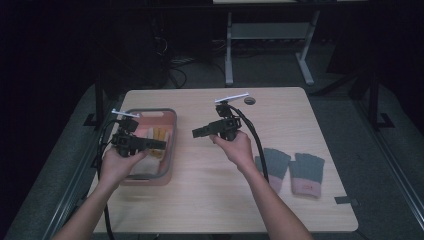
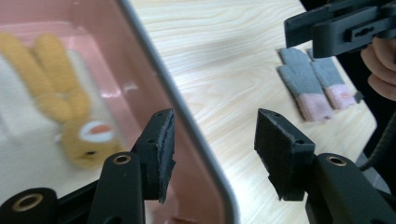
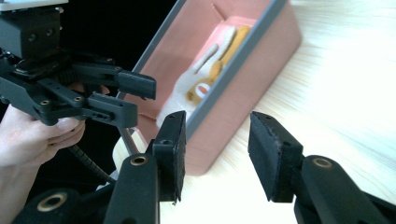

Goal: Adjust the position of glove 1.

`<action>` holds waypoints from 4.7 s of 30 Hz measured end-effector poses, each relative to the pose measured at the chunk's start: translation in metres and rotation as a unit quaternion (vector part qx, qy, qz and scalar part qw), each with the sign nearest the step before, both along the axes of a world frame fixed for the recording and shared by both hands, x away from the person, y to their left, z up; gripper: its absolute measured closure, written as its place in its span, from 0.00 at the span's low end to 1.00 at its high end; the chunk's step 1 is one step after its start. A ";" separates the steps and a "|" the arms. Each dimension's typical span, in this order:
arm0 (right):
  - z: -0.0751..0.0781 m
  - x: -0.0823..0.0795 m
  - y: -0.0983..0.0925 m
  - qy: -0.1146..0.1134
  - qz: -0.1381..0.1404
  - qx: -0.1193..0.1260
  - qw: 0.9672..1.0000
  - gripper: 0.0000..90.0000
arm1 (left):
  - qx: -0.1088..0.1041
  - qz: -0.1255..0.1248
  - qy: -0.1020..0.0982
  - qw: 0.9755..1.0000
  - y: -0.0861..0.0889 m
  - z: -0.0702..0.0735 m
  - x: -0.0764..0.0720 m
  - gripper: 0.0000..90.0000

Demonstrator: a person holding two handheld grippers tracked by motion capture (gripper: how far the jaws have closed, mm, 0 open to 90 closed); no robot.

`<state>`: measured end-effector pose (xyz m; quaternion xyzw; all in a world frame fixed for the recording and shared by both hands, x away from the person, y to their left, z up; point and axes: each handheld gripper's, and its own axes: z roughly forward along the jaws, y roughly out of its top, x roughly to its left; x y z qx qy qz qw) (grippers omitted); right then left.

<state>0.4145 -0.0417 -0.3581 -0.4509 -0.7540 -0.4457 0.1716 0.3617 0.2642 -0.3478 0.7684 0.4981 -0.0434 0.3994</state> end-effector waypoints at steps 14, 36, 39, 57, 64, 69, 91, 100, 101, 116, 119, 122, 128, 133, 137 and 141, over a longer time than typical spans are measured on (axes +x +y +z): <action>-0.007 -0.014 -0.045 0.003 -0.032 0.001 0.999 0.60 | -0.002 -0.033 -0.010 0.999 -0.040 0.003 -0.001 0.49; -0.011 -0.033 -0.096 0.005 -0.069 -0.008 0.998 0.57 | -0.005 -0.068 -0.016 0.998 -0.083 0.001 -0.007 0.45; -0.012 -0.036 -0.103 0.003 -0.074 -0.009 0.997 0.57 | -0.004 -0.071 -0.016 0.997 -0.086 0.001 -0.007 0.45; -0.016 -0.055 -0.148 0.002 -0.106 -0.011 0.994 0.56 | -0.007 -0.093 -0.032 0.995 -0.118 0.002 -0.017 0.43; -0.028 -0.066 -0.168 0.009 -0.117 -0.010 0.993 0.55 | -0.013 -0.111 -0.034 0.993 -0.138 -0.001 -0.023 0.40; -0.033 -0.072 -0.176 0.011 -0.117 -0.017 0.993 0.54 | -0.018 -0.121 -0.034 0.992 -0.146 -0.003 -0.024 0.39; -0.041 -0.094 -0.211 -0.024 -0.121 -0.086 0.989 0.49 | -0.032 -0.150 -0.042 0.987 -0.190 -0.024 -0.033 0.37; -0.057 -0.107 -0.239 -0.030 -0.142 -0.136 0.980 0.49 | -0.035 -0.160 -0.043 0.985 -0.206 -0.034 -0.037 0.37; -0.058 -0.107 -0.241 -0.031 -0.143 -0.141 0.979 0.49 | -0.036 -0.162 -0.043 0.985 -0.207 -0.035 -0.037 0.36; -0.083 -0.114 -0.262 -0.044 -0.172 -0.233 0.956 0.52 | -0.029 -0.176 -0.038 0.983 -0.217 -0.046 -0.042 0.36; -0.084 -0.114 -0.262 -0.051 -0.171 -0.251 0.951 0.52 | -0.027 -0.177 -0.039 0.983 -0.217 -0.047 -0.041 0.36; -0.086 -0.114 -0.264 -0.055 -0.176 -0.266 0.946 0.53 | -0.028 -0.175 -0.038 0.983 -0.217 -0.048 -0.042 0.36; -0.088 -0.114 -0.260 -0.058 -0.175 -0.291 0.939 0.55 | -0.027 -0.175 -0.036 0.984 -0.217 -0.050 -0.043 0.36; -0.090 -0.113 -0.253 -0.054 -0.176 -0.312 0.932 0.60 | -0.026 -0.174 -0.037 0.984 -0.217 -0.051 -0.044 0.36; -0.091 -0.113 -0.247 -0.069 -0.171 -0.338 0.923 0.70 | -0.019 -0.172 -0.038 0.984 -0.216 -0.053 -0.046 0.36; -0.091 -0.113 -0.246 -0.070 -0.169 -0.339 0.923 0.83 | -0.018 -0.172 -0.036 0.984 -0.215 -0.055 -0.046 0.36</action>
